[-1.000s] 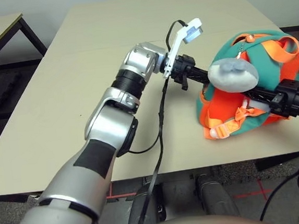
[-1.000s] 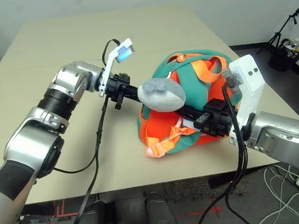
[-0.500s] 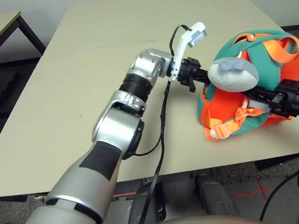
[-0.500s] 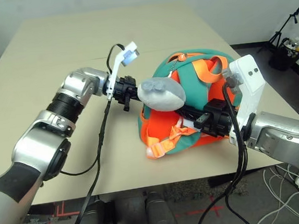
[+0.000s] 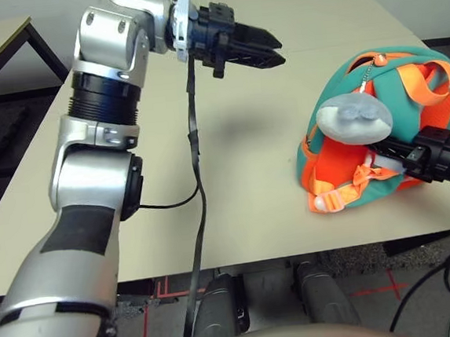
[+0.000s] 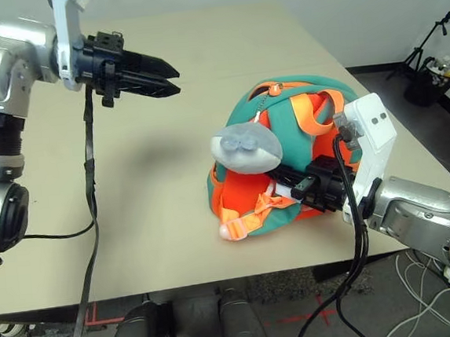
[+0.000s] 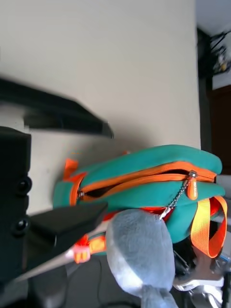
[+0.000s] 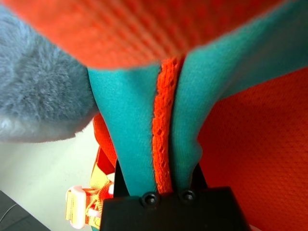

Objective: Put the pencil case into the backpack and zip it.

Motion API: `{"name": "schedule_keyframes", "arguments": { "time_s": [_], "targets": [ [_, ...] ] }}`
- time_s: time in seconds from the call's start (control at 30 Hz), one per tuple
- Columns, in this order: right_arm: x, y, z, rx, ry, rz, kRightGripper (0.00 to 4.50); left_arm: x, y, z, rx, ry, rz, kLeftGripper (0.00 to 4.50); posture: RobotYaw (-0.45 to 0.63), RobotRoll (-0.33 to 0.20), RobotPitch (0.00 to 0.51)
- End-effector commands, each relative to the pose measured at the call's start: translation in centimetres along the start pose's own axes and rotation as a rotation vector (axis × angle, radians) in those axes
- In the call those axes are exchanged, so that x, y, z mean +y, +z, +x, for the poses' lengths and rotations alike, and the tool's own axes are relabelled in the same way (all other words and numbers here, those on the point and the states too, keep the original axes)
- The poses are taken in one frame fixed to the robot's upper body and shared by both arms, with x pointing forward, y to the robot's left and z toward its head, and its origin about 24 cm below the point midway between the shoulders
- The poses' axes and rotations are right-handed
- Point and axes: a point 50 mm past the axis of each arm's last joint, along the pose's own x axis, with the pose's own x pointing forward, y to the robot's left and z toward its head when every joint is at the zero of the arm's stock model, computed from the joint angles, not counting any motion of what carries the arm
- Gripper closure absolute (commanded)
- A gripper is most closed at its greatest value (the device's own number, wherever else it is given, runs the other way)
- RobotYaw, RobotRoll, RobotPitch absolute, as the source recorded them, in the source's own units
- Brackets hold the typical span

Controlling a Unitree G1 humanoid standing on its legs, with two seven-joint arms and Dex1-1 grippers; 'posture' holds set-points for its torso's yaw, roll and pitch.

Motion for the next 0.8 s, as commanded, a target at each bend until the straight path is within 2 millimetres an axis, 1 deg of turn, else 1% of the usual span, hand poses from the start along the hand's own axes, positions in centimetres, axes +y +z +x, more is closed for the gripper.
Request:
{"name": "schedule_keyframes", "arguments": {
  "time_s": [0.03, 0.07, 0.13, 0.2, 0.33, 0.43, 0.6, 0.7, 0.8],
  "targets": [
    [-0.4, 0.1, 0.3, 0.019, 0.008, -0.006, 4.38, -0.9, -1.3, 0.9, 0.105, -0.025, 0.129, 0.13, -0.15, 0.0, 0.071],
    [-0.5, 0.1, 0.3, 0.019, 0.01, -0.006, 4.38, -1.1, -1.7, 1.2, 0.121, -0.027, 0.15, 0.0, -0.15, 0.0, 0.071],
    [-0.8, 0.3, 0.3, 0.026, 0.012, -0.014, 4.38, -1.3, -2.1, 1.7, 0.138, -0.028, 0.169, 0.0, -0.15, 0.0, 0.072],
    [-1.0, 0.5, 0.3, 0.028, 0.012, -0.014, 4.38, -1.5, -2.1, 2.2, 0.133, -0.036, 0.184, 0.0, -0.15, 0.0, 0.079],
    [-1.5, 0.1, 0.1, 0.056, 0.005, -0.005, 4.38, -2.5, -1.0, 3.6, 0.058, -0.082, 0.209, 0.0, -0.14, 0.0, 0.081],
    [-1.6, 0.0, 0.1, 0.058, 0.007, 0.001, 4.38, -3.0, -0.3, 4.2, 0.028, -0.103, 0.224, 0.0, -0.14, 0.0, 0.086],
    [-1.8, -0.2, 0.2, 0.065, 0.008, 0.009, 4.38, -3.3, 0.4, 5.0, 0.026, -0.127, 0.259, 0.0, -0.13, 0.0, 0.098],
    [-1.9, -0.4, 0.3, 0.07, 0.012, 0.017, 4.38, -3.9, 0.9, 5.5, 0.012, -0.171, 0.26, 0.0, -0.12, 0.0, 0.103],
    [-1.9, -0.5, 0.5, 0.07, 0.018, 0.025, 4.38, -4.1, 1.2, 5.6, 0.01, -0.189, 0.267, 0.0, -0.12, 0.0, 0.109]
  ]
}}
